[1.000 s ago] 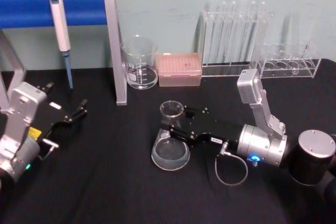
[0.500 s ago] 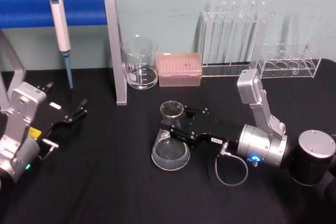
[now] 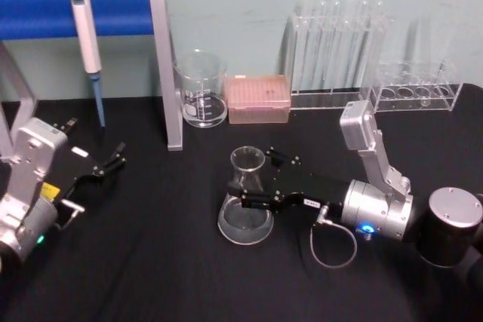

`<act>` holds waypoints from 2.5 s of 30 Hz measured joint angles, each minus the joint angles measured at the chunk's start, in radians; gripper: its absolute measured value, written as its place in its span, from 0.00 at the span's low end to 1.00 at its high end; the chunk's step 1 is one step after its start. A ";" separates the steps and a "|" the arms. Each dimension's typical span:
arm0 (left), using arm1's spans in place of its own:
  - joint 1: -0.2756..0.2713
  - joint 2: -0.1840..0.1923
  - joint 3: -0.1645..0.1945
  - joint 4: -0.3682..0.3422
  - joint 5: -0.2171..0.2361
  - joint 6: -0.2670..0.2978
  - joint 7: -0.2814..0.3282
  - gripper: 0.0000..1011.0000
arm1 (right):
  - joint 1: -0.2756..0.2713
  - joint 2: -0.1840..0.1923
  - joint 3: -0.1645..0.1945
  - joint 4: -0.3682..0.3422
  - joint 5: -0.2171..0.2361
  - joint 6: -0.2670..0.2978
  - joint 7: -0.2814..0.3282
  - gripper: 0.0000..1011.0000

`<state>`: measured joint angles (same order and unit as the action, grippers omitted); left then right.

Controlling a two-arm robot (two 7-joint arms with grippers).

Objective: Grasp the erlenmeyer flask with one hand, shake it three times, then place it back.

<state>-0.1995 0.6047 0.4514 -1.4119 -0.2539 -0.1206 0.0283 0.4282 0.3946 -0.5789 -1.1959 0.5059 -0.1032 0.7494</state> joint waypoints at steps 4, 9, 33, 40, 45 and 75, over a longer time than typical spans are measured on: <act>0.000 0.000 0.000 0.000 0.000 0.000 0.000 0.99 | 0.000 0.000 0.000 0.000 0.001 -0.001 0.000 0.97; 0.000 0.000 0.000 0.000 0.000 0.000 0.000 0.99 | 0.000 0.000 0.000 0.000 0.001 -0.001 0.000 0.99; 0.000 0.000 0.000 0.000 0.000 0.000 0.000 0.99 | -0.009 0.028 -0.004 -0.031 0.000 0.044 -0.009 0.99; 0.000 0.000 0.000 0.000 0.000 0.000 0.000 0.99 | -0.037 0.081 0.007 -0.092 0.004 0.076 -0.016 0.99; 0.000 0.000 0.000 0.000 0.000 0.000 0.000 0.99 | -0.065 0.136 0.026 -0.150 0.010 0.098 -0.031 0.99; 0.000 0.000 0.000 0.000 0.000 0.000 0.000 0.99 | -0.144 -0.033 0.248 -0.131 -0.101 -0.034 -0.540 0.99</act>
<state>-0.1995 0.6047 0.4514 -1.4119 -0.2539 -0.1205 0.0282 0.2839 0.3618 -0.3308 -1.3271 0.4049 -0.1370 0.2097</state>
